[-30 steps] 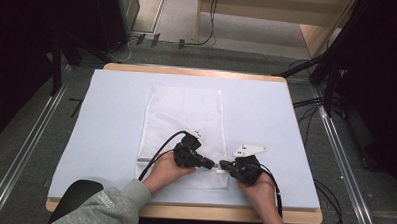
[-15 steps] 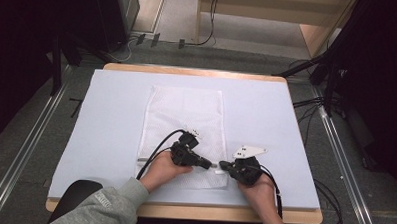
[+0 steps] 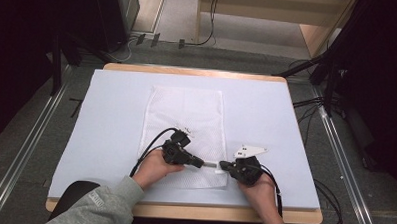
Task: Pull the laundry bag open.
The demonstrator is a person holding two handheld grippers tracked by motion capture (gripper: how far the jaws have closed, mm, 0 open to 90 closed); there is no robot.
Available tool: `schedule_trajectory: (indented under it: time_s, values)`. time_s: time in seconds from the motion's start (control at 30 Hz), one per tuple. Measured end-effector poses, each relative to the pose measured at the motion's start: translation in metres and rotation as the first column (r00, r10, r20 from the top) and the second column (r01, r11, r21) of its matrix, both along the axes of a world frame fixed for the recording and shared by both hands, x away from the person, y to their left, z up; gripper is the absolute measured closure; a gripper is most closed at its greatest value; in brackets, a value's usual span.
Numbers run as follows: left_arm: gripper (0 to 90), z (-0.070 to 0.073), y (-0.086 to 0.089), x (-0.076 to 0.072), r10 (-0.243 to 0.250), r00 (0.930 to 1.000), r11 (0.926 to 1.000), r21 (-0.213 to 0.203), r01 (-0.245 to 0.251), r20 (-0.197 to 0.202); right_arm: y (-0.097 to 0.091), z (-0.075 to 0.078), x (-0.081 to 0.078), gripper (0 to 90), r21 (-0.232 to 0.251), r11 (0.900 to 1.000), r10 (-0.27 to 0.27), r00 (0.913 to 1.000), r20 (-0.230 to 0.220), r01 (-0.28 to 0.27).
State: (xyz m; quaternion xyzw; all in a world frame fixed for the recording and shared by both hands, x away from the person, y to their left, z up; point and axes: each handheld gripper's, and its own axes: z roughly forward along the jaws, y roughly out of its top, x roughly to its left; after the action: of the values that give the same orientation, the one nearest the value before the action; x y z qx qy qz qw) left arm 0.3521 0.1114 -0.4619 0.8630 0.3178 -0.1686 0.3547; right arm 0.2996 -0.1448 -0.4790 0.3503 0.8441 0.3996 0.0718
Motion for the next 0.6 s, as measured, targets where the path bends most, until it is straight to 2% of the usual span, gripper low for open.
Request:
schedule_trajectory:
  time_s: [0.6]
  values:
    - [88.3,0.009,0.029,-0.001,0.03,0.9995,0.9995,0.009,-0.03,0.006,-0.001,0.0,0.002,90.0,0.009,0.9999,0.007,0.9999,-0.016,-0.007]
